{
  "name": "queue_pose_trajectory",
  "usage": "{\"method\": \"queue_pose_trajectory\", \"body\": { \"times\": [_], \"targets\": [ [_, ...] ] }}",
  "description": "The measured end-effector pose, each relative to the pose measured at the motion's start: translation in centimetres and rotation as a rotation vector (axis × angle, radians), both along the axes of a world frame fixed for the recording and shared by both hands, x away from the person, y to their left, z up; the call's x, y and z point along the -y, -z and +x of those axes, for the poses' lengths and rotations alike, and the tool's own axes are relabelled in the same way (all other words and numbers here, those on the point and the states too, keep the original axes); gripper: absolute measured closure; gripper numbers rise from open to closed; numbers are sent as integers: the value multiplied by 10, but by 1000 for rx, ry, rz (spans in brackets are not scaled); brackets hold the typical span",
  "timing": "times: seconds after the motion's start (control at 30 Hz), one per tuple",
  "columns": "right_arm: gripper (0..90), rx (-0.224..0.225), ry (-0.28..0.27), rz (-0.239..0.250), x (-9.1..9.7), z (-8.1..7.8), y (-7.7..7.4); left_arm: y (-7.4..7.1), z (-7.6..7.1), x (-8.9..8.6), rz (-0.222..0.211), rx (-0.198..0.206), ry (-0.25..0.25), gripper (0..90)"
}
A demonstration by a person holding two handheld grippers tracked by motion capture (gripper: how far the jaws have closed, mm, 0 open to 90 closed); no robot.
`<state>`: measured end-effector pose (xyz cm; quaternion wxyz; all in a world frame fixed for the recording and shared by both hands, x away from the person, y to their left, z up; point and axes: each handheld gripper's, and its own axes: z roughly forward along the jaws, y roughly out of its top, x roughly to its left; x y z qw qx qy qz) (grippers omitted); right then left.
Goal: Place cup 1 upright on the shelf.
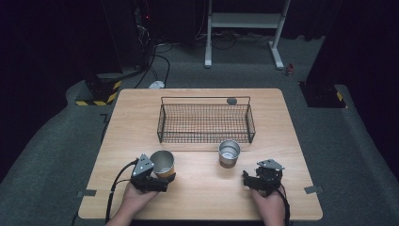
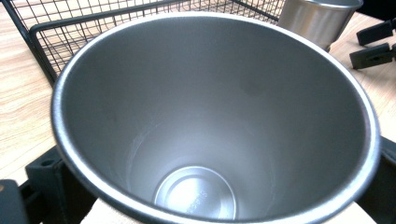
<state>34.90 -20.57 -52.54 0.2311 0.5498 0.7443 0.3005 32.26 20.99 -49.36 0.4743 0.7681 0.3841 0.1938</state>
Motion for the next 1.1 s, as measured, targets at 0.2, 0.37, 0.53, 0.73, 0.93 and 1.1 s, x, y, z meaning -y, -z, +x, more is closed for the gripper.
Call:
{"method": "queue_pose_trajectory", "body": {
  "times": [0.2,0.37,0.53,0.73,0.93,1.1],
  "targets": [
    [92,0,0,0,0,0,0,0,-2,0,-8,9,3,19],
    [92,-1,3,1,0,0,0,-1,-5,-3,-12,25,-8,46],
    [92,-1,3,0,0,0,0,-1,-7,-6,-24,46,-13,139],
    [92,-1,5,1,0,0,0,-1,-9,-8,-15,61,-17,146],
    [93,-1,5,0,0,0,0,-2,-10,-8,-15,56,-14,147],
    [93,-1,7,2,-1,0,0,-3,-11,-8,-22,62,-13,147]
  ]
}}
